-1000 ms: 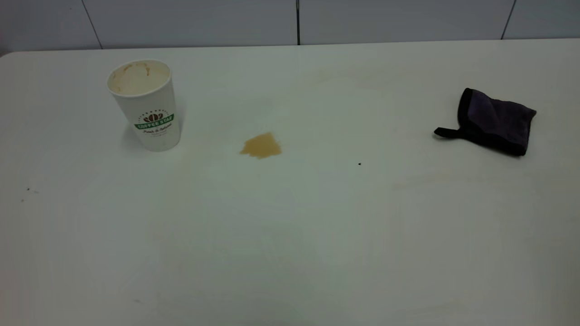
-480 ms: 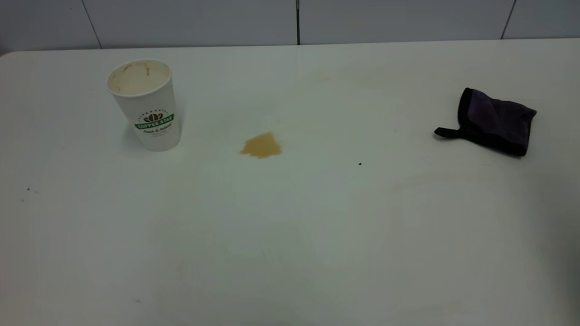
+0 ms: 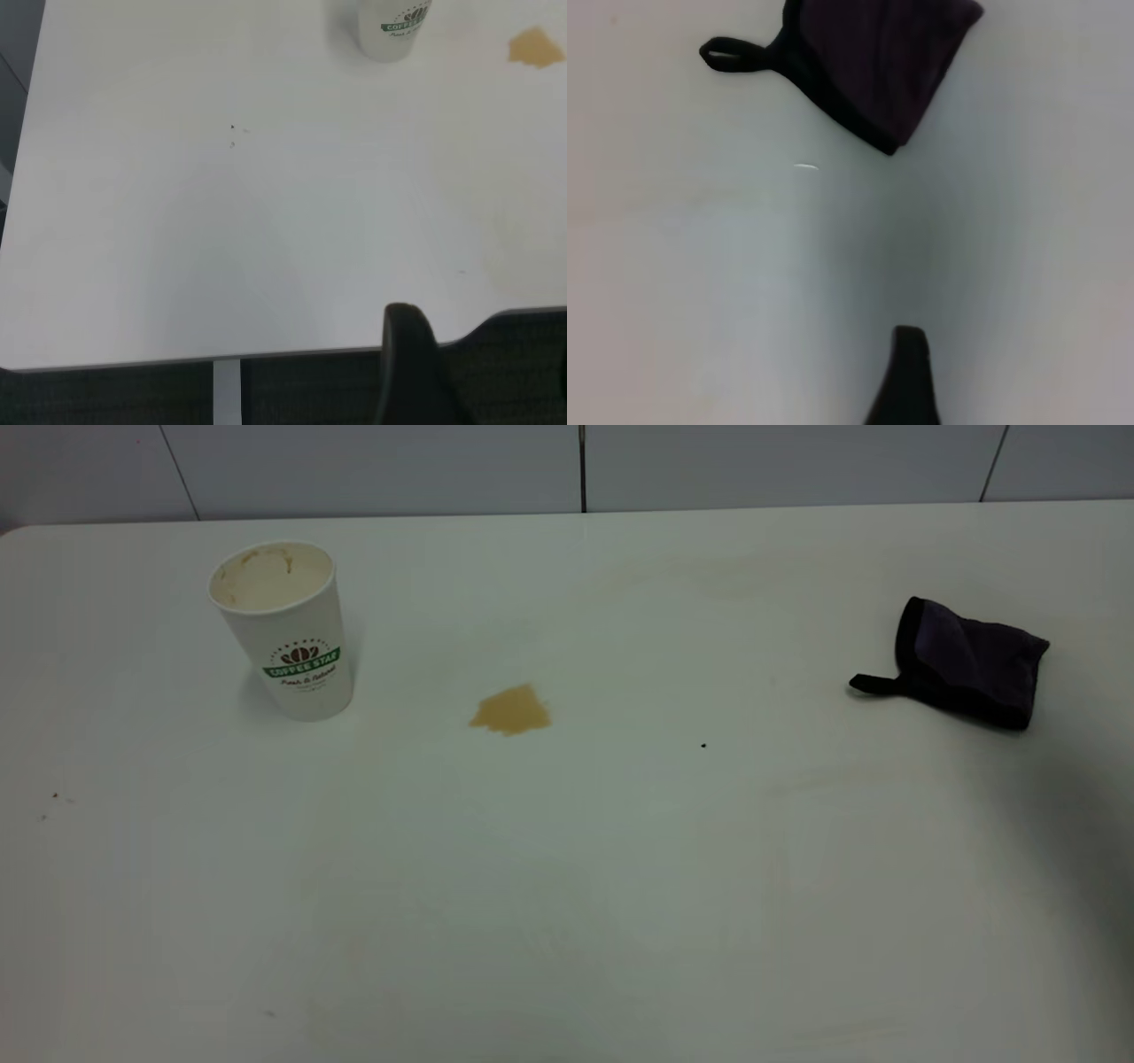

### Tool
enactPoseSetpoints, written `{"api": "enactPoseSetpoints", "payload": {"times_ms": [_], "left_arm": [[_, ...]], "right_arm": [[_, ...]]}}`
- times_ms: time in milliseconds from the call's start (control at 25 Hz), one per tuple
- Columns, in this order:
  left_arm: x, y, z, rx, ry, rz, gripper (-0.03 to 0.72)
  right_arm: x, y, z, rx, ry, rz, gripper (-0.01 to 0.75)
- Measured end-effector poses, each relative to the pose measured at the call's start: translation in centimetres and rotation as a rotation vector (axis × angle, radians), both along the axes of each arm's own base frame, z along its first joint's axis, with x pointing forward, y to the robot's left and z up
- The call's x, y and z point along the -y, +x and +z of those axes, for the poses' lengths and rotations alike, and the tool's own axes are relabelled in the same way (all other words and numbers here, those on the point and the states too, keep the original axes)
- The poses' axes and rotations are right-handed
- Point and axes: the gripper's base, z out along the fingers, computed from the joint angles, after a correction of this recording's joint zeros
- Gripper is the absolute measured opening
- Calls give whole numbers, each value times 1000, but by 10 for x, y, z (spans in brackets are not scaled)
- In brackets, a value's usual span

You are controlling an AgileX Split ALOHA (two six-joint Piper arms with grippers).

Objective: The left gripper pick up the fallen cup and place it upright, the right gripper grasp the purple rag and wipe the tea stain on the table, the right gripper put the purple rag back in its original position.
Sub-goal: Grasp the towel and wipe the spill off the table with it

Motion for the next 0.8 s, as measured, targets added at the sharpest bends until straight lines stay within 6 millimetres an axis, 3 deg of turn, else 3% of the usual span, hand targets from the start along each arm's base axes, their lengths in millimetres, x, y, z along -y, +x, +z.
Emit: {"api": "enactPoseSetpoints", "payload": {"times_ms": [320, 560, 800], "left_arm": [[0, 0, 0, 0, 0, 0, 434], [0, 0, 0, 0, -1, 1, 434], [0, 0, 0, 0, -1, 1, 434]], "right_arm": [[-16, 83, -72, -138, 11, 59, 703], [-16, 120, -116, -248, -7, 107, 697], [-18, 147, -139, -237, -15, 138, 681]]}}
